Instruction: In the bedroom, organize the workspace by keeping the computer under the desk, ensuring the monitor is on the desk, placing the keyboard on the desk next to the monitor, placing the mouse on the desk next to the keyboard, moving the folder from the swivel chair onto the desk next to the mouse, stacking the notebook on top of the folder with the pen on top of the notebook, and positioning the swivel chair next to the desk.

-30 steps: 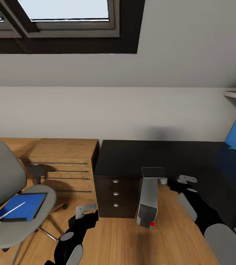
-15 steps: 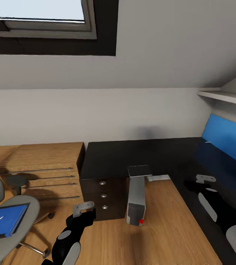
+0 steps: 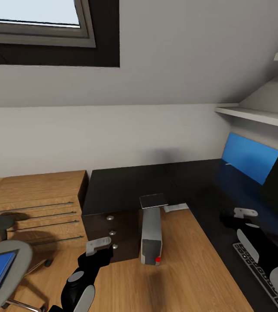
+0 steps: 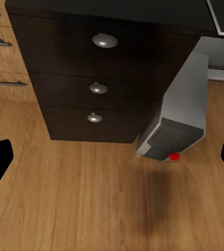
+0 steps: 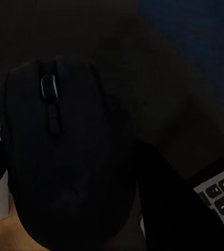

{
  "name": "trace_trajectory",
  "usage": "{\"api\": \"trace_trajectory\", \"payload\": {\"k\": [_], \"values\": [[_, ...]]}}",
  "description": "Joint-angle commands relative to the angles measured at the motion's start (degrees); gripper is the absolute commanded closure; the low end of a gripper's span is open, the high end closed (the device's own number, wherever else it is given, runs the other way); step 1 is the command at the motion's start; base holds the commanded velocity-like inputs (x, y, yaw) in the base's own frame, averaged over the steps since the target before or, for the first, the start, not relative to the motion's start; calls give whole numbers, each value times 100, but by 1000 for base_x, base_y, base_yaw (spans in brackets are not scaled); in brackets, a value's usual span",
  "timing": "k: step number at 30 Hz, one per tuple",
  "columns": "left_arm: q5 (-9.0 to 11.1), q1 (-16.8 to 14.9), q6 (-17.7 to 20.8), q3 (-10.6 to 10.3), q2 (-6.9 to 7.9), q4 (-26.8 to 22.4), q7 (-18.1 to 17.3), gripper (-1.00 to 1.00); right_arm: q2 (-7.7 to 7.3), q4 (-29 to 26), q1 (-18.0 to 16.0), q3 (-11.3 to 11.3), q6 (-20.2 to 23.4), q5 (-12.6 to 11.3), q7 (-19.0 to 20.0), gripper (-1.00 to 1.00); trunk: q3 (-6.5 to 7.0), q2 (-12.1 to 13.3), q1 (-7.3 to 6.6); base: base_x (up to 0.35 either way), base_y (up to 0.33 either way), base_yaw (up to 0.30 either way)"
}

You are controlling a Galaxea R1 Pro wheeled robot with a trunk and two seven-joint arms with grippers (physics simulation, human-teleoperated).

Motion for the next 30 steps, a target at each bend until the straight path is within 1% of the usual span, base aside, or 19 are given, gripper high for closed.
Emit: {"api": "trace_trajectory", "payload": {"k": [1, 8, 11, 12, 13, 17, 22, 27, 30], "values": [[52, -5, 12, -7, 1, -8, 52, -100, -9, -11, -4, 42, 16, -80, -65, 100, -9, -8, 2, 0, 0, -5], [52, -5, 12, -14, 1, -8, 51, -100, -8, 39, -3, 47, -15, -50, -117, 100, -9, -8, 2, 0, 0, 0], [52, -5, 12, -15, 1, -8, 51, -100, -8, 403, -12, 28, -174, 48, -184, 100, -9, -8, 2, 0, 0, 0], [52, -5, 12, -20, 1, -8, 51, -100, -8, 692, -19, 21, -360, 135, -211, 100, -9, -8, 2, 0, 0, 0], [52, -5, 12, -21, 1, -8, 51, -100, -8, 825, -25, 20, -419, 169, -217, 100, -9, -8, 2, 0, 0, 0], [50, -5, 9, -24, 1, -8, 51, -100, -7, 1115, -39, 19, -545, 222, -229, 100, -9, -8, 2, 26, 0, 0], [44, 7, -2, -49, 1, -13, 51, -100, 0, 1196, -43, 19, -634, 235, -231, 100, -9, -8, 2, 229, 0, 0], [43, 19, -5, -53, 1, -24, 51, -100, -6, 1217, -44, 23, -647, 236, -231, 100, -9, -8, 2, 307, 0, 0], [43, 19, -6, -54, 1, -25, 51, -100, -7, 1328, -54, 23, -648, 236, -243, 100, -9, -8, 2, 269, -2, 0]]}}
